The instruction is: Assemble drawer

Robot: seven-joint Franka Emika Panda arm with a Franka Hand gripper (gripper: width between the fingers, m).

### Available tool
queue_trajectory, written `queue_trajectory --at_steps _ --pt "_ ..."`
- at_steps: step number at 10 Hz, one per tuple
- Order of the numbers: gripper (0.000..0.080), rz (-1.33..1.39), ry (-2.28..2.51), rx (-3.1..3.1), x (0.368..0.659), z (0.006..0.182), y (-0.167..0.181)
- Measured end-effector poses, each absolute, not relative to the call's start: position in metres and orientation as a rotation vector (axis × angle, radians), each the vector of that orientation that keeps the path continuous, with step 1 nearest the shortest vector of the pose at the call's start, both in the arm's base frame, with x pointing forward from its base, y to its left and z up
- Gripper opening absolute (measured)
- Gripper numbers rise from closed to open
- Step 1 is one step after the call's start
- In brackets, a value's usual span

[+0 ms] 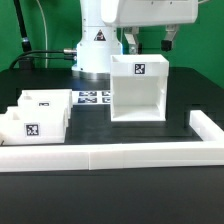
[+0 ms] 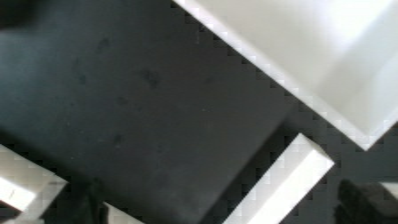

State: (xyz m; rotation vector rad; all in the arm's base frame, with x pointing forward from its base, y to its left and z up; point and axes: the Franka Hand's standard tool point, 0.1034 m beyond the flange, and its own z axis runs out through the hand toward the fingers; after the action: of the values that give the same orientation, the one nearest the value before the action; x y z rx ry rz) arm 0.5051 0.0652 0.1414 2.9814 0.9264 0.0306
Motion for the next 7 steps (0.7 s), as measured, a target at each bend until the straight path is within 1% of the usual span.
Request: queue_trajectory --at_steps 1,2,3,4,7 --pt "0.065 0.064 0.813 3.01 0.503 0.143 0.067" --pt "0.065 0.113 0.646 3.039 0.486 0.144 0.071" --pt "0.065 0.095 0.491 3.058 0.465 0.141 0.077" --pt "0.065 0.076 0.349 3.077 0.455 0.137 0.084" --pt "0.065 0.021 0.194 3.117 0.445 0.131 0.091"
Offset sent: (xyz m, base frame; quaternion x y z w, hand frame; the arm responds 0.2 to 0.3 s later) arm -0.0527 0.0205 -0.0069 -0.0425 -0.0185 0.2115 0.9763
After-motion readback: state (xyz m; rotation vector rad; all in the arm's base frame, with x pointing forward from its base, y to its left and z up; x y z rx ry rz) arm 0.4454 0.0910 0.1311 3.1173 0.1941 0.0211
